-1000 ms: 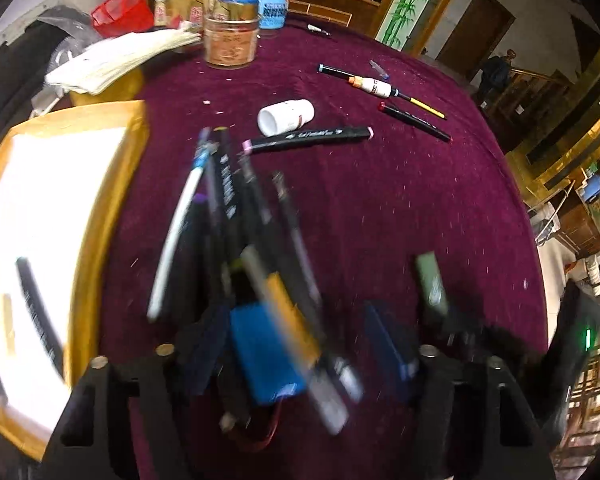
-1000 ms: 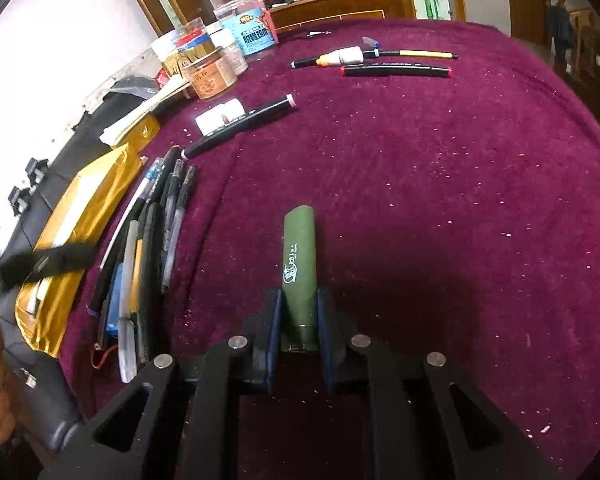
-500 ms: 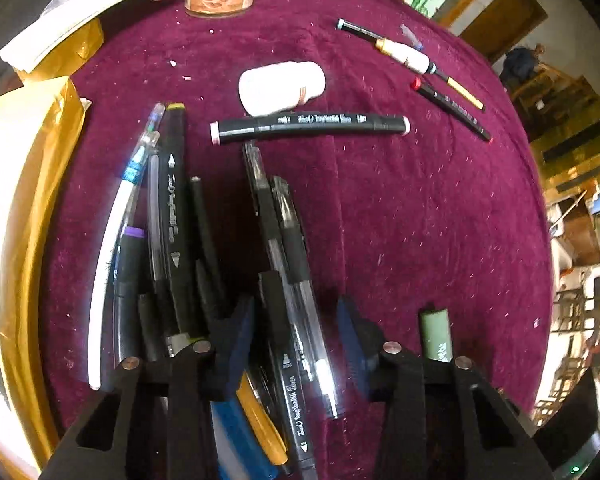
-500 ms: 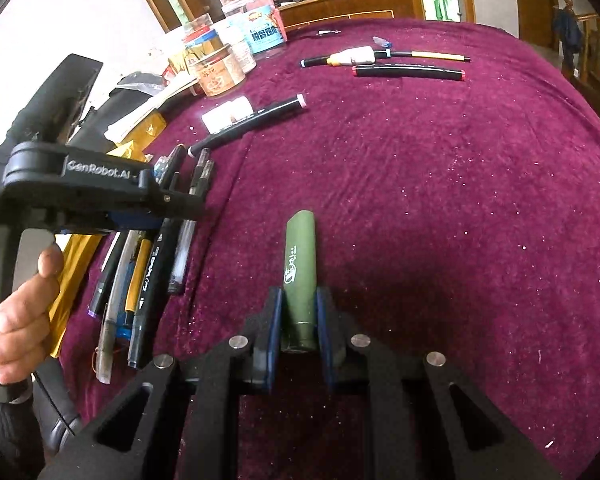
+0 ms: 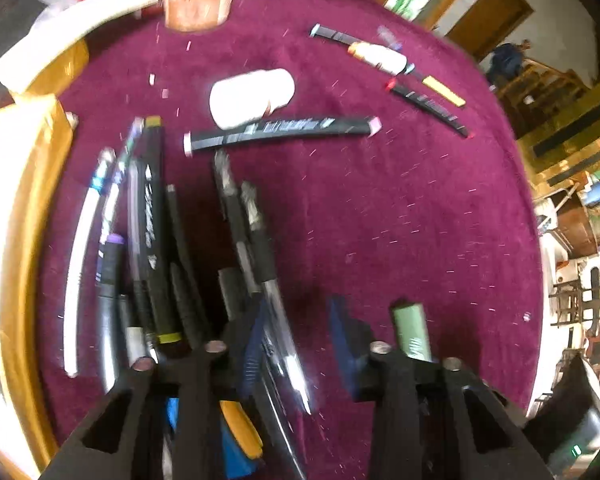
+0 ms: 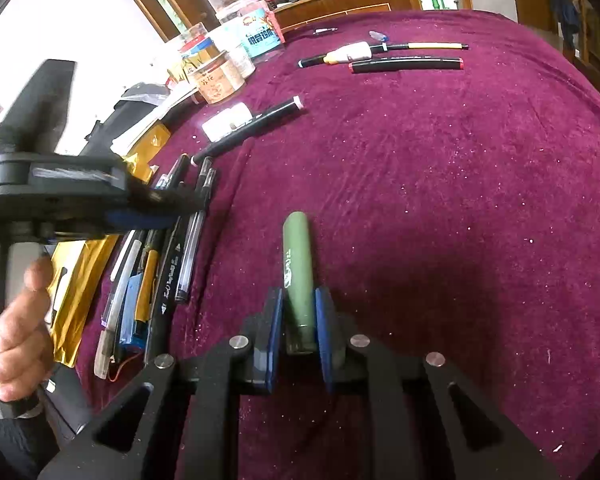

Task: Organize rigid objects
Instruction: 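Grasp a clear ballpoint pen with the left tool, then lower the green cylinder and clear pen into the tray, open both tools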

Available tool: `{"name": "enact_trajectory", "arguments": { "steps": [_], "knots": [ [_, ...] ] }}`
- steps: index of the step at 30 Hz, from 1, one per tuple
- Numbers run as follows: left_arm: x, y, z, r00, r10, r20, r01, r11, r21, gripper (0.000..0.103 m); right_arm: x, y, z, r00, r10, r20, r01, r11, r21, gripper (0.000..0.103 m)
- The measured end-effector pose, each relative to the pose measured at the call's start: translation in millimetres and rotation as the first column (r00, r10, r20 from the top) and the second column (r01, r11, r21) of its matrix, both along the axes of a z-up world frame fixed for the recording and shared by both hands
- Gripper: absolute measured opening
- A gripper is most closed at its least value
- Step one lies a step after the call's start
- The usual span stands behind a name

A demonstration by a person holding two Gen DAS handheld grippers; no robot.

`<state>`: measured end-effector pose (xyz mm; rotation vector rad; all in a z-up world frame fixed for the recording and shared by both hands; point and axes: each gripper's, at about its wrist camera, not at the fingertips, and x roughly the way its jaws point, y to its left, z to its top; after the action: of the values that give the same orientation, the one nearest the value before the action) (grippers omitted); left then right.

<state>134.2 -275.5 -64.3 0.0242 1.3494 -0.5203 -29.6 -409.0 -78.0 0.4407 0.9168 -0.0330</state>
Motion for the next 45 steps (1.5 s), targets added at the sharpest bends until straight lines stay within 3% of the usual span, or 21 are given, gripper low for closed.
{"name": "enact_trajectory", "arguments": {
  "steps": [1, 5, 7, 9, 12, 17, 18, 19, 20, 23, 25, 28, 32, 34, 37, 40, 45],
  "knots": [
    [0, 1, 2, 0.999, 0.012, 0.04, -0.012, 1.0, 0.0, 0.029, 0, 1, 0, 1.0, 0.0, -0.001, 0.0, 1.0, -0.002, 0.016],
    [2, 6, 1, 1.0, 0.016, -0.015, -0.017, 0.999, -0.042, 0.027, 0, 1, 0, 1.0, -0.001, -0.001, 0.001, 1.0, -0.007, 0.015],
    [-2, 5, 6, 1.0, 0.022, -0.003, -0.022, 0.998, -0.062, 0.027, 1, 1, 0, 1.0, 0.001, -0.002, -0.001, 1.0, -0.013, 0.015],
    [-5, 0, 10, 1.0, 0.006, 0.027, -0.005, 0.999, -0.037, 0.027, 1, 1, 0, 1.0, 0.002, -0.002, -0.002, 1.0, -0.019, 0.015],
    [-1, -8, 0, 1.0, 0.014, 0.0, -0.014, 1.0, 0.014, 0.027, 1, 1, 0, 1.0, 0.001, -0.002, -0.001, 1.0, -0.017, 0.015],
    [4, -10, -10, 1.0, 0.02, -0.019, -0.019, 1.0, 0.018, 0.026, 1, 1, 0, 1.0, 0.002, -0.002, -0.002, 1.0, -0.02, 0.015],
    [4, -10, -10, 1.0, 0.026, -0.017, -0.025, 0.999, 0.021, 0.024, 1, 1, 0, 1.0, 0.003, -0.002, -0.003, 1.0, -0.023, 0.015],
    [4, -11, -10, 0.999, 0.036, -0.008, -0.036, 0.999, 0.033, 0.013, 1, 1, 0, 1.0, 0.003, -0.002, -0.003, 1.0, -0.026, 0.015],
    [1, -12, -11, 1.0, 0.031, 0.006, -0.031, 0.999, 0.039, 0.009, 2, 2, 0, 1.0, 0.003, -0.003, -0.003, 1.0, -0.03, 0.015],
    [-11, -12, -8, 0.999, 0.014, 0.037, -0.016, 0.999, 0.031, 0.007, 2, 3, 1, 1.0, 0.009, -0.004, -0.009, 0.999, -0.04, 0.015],
    [-20, -4, -6, 1.0, 0.016, 0.007, -0.016, 1.0, -0.017, 0.007, 2, 3, 1, 1.0, 0.014, -0.003, -0.014, 0.999, -0.04, 0.014],
    [-38, 19, 7, 0.999, -0.002, -0.032, -0.002, 0.992, -0.128, 0.007, -1, 6, 5, 0.999, 0.026, 0.028, -0.025, 0.999, -0.044, 0.014],
    [-66, 69, 32, 0.999, 0.008, -0.043, -0.017, 0.976, -0.216, 0.007, -12, 17, 16, 0.997, 0.027, 0.078, -0.021, 0.996, -0.086, 0.014],
    [-75, 100, 46, 0.999, 0.043, -0.025, -0.048, 0.968, -0.248, 0.007, -18, 28, 26, 0.991, 0.052, 0.123, -0.052, 0.999, -0.006, 0.014],
    [-83, 151, 69, 0.991, 0.13, 0.017, -0.12, 0.955, -0.272, 0.007, -19, 56, 43, 0.976, 0.122, 0.18, -0.137, 0.988, 0.074, 0.014],
    [-83, 205, 87, 0.971, 0.228, 0.067, -0.201, 0.938, -0.283, 0.007, -7, 103, 63, 0.941, 0.246, 0.234, -0.28, 0.952, 0.125, 0.014],
    [-67, 256, 78, 0.938, 0.33, 0.105, -0.302, 0.929, -0.215, 0.007, 29, 174, 75, 0.892, 0.383, 0.24, -0.42, 0.899, 0.127, 0.014]
  ]
}}
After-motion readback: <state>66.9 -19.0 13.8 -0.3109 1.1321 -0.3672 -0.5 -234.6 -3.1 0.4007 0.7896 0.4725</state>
